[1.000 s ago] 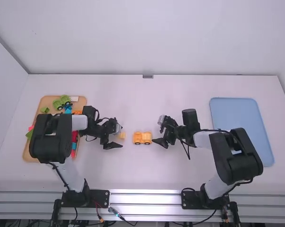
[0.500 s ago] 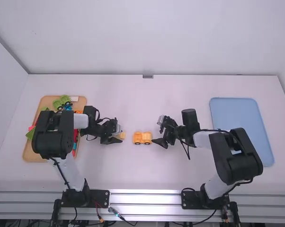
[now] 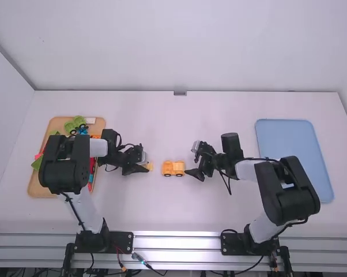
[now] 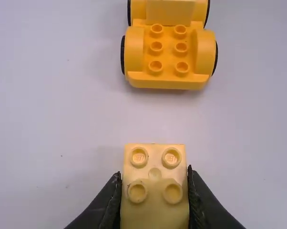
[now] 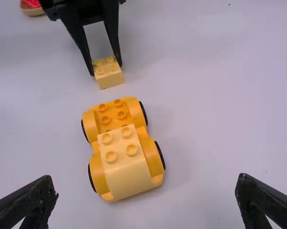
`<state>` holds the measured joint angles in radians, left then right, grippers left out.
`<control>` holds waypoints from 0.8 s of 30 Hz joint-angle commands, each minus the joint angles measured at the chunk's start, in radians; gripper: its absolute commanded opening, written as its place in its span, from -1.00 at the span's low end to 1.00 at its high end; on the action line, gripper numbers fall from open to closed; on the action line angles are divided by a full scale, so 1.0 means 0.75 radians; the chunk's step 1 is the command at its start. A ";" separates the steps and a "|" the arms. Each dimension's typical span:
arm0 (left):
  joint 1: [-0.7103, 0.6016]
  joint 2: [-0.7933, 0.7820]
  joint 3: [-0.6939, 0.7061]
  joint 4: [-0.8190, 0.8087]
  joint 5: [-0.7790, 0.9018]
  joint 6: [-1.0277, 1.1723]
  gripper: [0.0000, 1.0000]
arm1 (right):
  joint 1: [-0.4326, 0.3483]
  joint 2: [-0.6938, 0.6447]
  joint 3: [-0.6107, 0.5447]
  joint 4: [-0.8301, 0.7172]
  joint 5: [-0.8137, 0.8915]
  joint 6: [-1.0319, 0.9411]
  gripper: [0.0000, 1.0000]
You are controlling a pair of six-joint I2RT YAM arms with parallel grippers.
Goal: Assemble lego blocks to make yellow taxi
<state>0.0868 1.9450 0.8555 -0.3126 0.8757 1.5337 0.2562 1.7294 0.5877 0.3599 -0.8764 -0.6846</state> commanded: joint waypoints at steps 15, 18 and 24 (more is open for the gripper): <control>0.007 0.025 0.172 -0.187 -0.037 -0.199 -0.96 | 0.042 0.096 0.015 0.064 -0.101 -0.181 0.91; 0.003 0.025 0.231 -0.259 -0.037 -0.209 -0.96 | 0.080 0.202 0.015 0.203 -0.115 -0.151 0.98; 0.001 0.025 0.259 -0.285 -0.026 -0.210 -0.96 | 0.134 0.375 0.043 0.439 -0.079 0.012 0.97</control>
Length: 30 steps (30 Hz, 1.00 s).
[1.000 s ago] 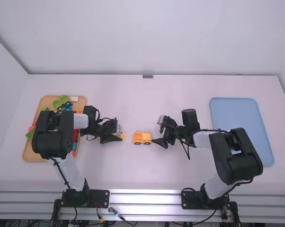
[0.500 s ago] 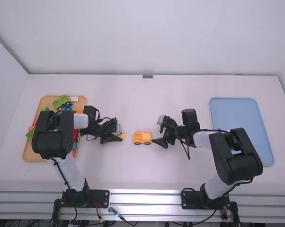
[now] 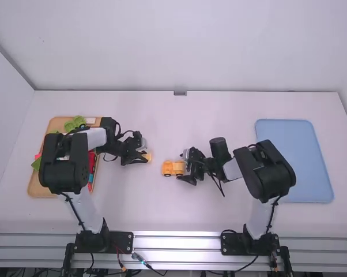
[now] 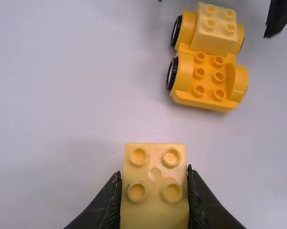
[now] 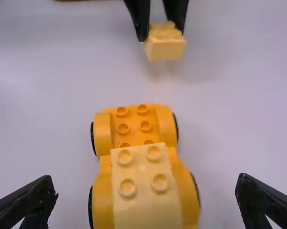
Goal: Assemble lego blocks to make yellow taxi
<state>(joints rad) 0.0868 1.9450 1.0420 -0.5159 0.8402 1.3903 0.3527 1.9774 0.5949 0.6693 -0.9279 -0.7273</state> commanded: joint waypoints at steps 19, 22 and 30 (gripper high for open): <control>-0.015 -0.065 0.005 -0.106 0.081 -0.009 -0.96 | 0.003 0.191 0.046 0.176 -0.024 0.052 0.82; -0.049 -0.093 -0.005 -0.100 0.086 -0.009 -0.96 | 0.002 0.191 0.044 0.177 -0.051 0.006 0.70; -0.167 -0.100 -0.006 -0.075 0.080 -0.014 -0.96 | 0.003 0.191 0.046 0.169 -0.053 -0.019 0.58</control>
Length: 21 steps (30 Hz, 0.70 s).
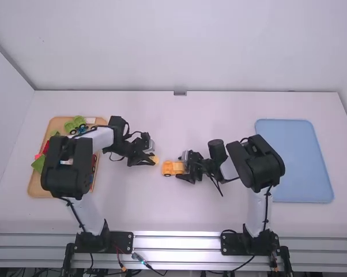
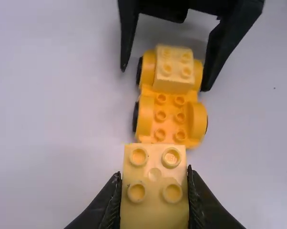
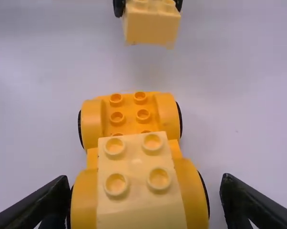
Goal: Assemble lego blocks to make yellow taxi
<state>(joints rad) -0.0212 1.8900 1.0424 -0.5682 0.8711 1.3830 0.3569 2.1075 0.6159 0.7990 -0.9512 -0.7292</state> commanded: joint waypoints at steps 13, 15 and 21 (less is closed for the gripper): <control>-0.150 -0.027 -0.007 0.009 0.039 -0.046 -0.96 | -0.004 0.018 0.036 -0.085 0.013 -0.047 -0.22; -0.167 -0.027 -0.007 0.018 0.040 -0.048 -0.96 | -0.004 0.018 0.035 -0.083 0.011 -0.047 -0.22; -0.209 -0.040 -0.049 0.117 0.033 -0.110 -0.96 | -0.004 0.018 0.034 -0.084 0.012 -0.046 -0.18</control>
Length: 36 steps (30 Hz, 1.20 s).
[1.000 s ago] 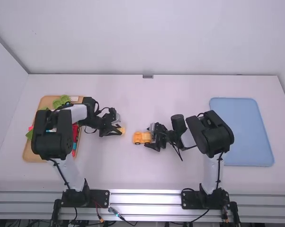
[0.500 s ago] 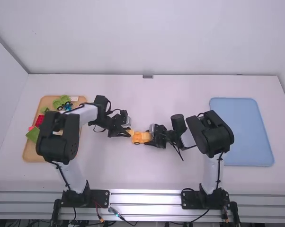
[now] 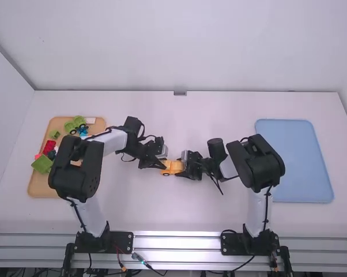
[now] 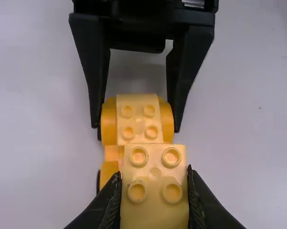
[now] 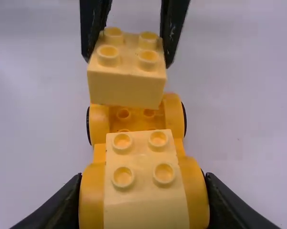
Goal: Assemble lego blocks to make yellow taxi
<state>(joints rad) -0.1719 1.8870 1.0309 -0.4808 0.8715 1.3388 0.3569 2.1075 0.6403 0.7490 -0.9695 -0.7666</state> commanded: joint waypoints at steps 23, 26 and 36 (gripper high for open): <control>-0.026 -0.207 -0.355 0.494 -0.026 -0.294 -0.96 | -0.004 0.018 0.001 -0.021 0.034 0.004 -0.14; -0.023 -0.200 -0.364 0.509 -0.033 -0.299 -0.97 | -0.004 0.018 0.001 -0.021 0.033 0.004 -0.14; -0.037 -0.134 -0.362 0.563 -0.031 -0.298 -0.97 | -0.003 0.018 0.001 -0.028 0.032 0.003 -0.13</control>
<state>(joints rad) -0.1905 1.7714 0.7673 -0.0574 0.8288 1.1206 0.3569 2.1075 0.6403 0.7452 -0.9699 -0.7666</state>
